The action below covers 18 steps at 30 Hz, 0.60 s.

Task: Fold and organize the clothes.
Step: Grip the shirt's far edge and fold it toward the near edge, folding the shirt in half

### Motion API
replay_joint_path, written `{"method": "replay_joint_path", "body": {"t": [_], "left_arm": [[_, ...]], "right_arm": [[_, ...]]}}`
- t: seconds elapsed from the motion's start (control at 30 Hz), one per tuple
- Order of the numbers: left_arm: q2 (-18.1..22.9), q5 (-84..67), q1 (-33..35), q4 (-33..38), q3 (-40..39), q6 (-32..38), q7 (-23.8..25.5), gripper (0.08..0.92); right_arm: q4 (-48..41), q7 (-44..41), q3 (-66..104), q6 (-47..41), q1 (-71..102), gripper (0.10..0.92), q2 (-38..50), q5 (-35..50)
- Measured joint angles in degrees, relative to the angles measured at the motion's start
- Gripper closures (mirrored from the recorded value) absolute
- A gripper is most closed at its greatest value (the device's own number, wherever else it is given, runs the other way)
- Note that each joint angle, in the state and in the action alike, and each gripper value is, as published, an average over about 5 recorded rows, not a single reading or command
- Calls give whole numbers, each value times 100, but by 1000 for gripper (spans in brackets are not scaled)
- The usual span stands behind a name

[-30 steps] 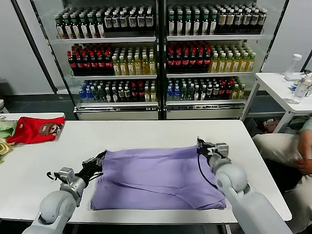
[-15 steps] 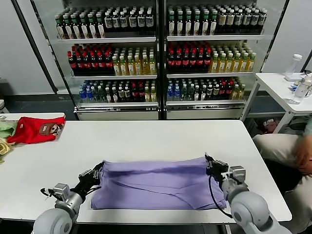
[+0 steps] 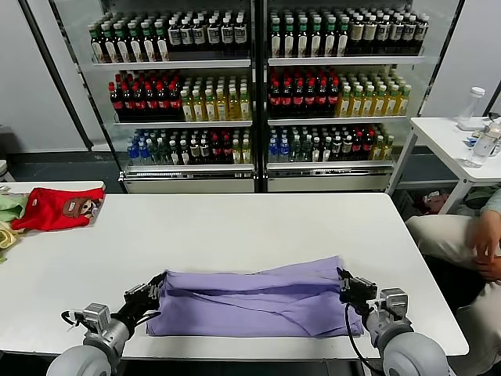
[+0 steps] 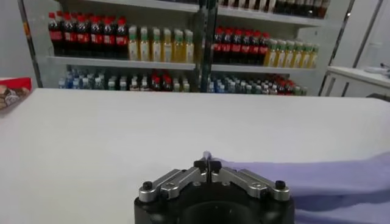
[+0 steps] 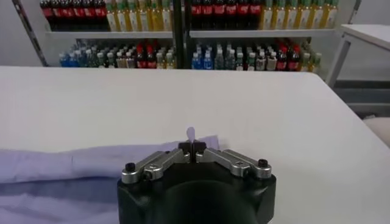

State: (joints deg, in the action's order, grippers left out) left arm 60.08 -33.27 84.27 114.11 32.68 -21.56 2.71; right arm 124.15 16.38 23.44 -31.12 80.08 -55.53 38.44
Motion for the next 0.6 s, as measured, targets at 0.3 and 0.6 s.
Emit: {"method": "replay_joint_path", "body": {"t": [0.3,0.6], "left_arm": [[-1,12,113,126,102,-145,-28,915],[-7,11,186,188,120,-201,-33,915]], "right_arm": [[236,20,128,-15,218,909,46,11],[418,25,279,-24,465,909,64,-13]]}}
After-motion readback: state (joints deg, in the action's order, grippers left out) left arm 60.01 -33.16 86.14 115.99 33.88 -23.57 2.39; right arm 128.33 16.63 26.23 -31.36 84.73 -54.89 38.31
